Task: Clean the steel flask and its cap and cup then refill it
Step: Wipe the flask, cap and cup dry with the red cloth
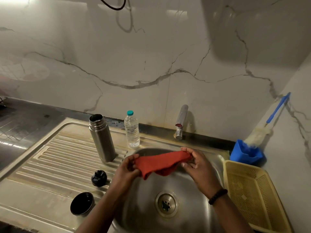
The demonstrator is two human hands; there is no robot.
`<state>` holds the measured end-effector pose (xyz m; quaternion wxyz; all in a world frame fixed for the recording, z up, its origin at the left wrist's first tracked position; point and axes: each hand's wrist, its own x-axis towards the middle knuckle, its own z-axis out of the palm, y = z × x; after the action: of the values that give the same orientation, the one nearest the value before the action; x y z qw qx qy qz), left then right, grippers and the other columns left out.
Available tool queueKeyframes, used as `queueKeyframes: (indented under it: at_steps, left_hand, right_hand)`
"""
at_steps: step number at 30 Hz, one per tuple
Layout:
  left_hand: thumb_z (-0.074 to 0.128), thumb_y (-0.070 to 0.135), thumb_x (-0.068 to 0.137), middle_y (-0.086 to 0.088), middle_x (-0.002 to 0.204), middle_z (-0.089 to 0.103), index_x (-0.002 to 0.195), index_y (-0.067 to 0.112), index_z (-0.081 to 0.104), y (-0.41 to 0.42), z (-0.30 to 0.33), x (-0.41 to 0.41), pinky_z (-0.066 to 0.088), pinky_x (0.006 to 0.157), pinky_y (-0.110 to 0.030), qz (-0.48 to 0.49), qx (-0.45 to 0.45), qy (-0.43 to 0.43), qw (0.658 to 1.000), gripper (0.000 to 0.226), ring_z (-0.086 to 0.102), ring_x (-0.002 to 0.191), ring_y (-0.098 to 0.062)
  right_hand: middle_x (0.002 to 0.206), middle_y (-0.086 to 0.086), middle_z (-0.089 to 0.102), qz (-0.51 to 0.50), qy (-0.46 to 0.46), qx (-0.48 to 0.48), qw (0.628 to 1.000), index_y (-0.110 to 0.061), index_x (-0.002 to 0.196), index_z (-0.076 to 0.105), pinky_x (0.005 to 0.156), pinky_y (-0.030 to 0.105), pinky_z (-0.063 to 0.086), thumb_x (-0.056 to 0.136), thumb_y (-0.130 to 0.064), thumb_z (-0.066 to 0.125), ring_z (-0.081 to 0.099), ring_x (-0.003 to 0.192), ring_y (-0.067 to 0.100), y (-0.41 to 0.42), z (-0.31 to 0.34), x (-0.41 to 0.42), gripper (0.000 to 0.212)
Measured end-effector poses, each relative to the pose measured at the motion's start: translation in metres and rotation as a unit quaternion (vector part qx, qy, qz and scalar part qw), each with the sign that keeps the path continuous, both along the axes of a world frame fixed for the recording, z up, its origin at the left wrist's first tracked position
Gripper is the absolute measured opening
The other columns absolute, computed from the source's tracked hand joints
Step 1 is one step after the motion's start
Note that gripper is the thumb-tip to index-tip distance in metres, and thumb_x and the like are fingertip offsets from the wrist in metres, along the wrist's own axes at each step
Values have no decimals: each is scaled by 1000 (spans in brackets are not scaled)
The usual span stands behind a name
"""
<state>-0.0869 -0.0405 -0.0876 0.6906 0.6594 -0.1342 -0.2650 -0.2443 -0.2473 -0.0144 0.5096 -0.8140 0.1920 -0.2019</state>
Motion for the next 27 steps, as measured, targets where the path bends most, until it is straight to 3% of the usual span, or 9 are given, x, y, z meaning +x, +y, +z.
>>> queueKeyframes:
  at_steps: [3, 7, 11, 13, 15, 19, 22, 25, 27]
  left_hand:
    - [86, 42, 60, -2, 98, 73, 107, 33, 63, 1, -4, 3, 56, 80, -27, -16, 102, -152, 983, 52, 71, 93, -17]
    - [63, 68, 81, 1, 89, 60, 74, 29, 67, -3, 4, -5, 44, 76, -27, 60, 135, -245, 958, 41, 60, 86, -14]
    - [38, 55, 102, 19, 104, 72, 107, 45, 70, -22, 38, -27, 46, 89, -24, 51, 25, -106, 993, 34, 62, 105, 1]
    - [40, 47, 103, 14, 105, 72, 110, 39, 68, -32, 37, -30, 49, 88, -27, 56, -21, 5, 998, 30, 64, 104, -5]
    - [56, 47, 98, -8, 108, 74, 114, 20, 67, -38, 28, -28, 54, 91, -38, 45, -37, 74, 996, 33, 70, 101, -22]
    - [93, 57, 53, -29, 110, 69, 113, 0, 62, -23, 5, -22, 58, 78, -44, 33, 4, 107, 994, 89, 71, 96, -39]
    - [98, 36, 53, -25, 118, 68, 131, 10, 54, -15, -2, -18, 58, 85, -49, 16, -48, 139, 989, 94, 68, 107, -40]
    - [82, -4, 74, -19, 126, 63, 138, 27, 47, -18, 7, -18, 58, 90, -53, -52, -85, 111, 989, 80, 67, 112, -38]
    - [85, -1, 72, -17, 126, 61, 133, 31, 53, -16, 10, -12, 59, 88, -52, -118, -17, 22, 993, 76, 67, 108, -35]
  right_hand:
    - [107, -22, 56, -32, 0, -126, 992, -36, 105, 62, 78, 7, 45, 86, -15, 72, 54, 99, -11, -12, -2, 1, 30]
    - [102, -13, 52, -102, -17, -193, 976, -31, 95, 60, 77, 11, 41, 90, -34, 61, 51, 94, -1, -18, -1, 4, 6]
    - [95, -1, 66, -104, -80, 168, 977, -16, 96, 61, 77, 27, 47, 93, -46, 47, 62, 93, 19, -10, 4, 1, 33]
    - [105, 8, 72, -73, -55, 424, 901, -8, 110, 64, 84, 39, 52, 97, -42, 49, 66, 101, 27, 4, -14, 0, 39]
    - [110, 20, 71, -32, 10, 546, 837, 4, 115, 64, 93, 42, 52, 93, -27, 61, 69, 99, 29, 21, -41, -7, 38]
    - [101, 27, 71, -18, 1, 547, 837, 11, 103, 68, 83, 36, 58, 56, -13, 93, 72, 87, 27, 24, -53, -19, 58]
    - [117, 19, 69, -33, -81, 588, 804, -2, 116, 65, 103, 50, 46, 89, -16, 68, 65, 111, 31, 7, -51, -20, 31]
    - [125, 21, 64, 38, 23, 501, 864, -3, 123, 60, 107, 50, 43, 90, -5, 62, 61, 118, 33, 2, -51, -17, 33]
    - [121, 21, 66, 20, 74, 412, 908, -6, 116, 63, 99, 44, 50, 83, 1, 67, 64, 112, 31, -4, -46, -12, 33]
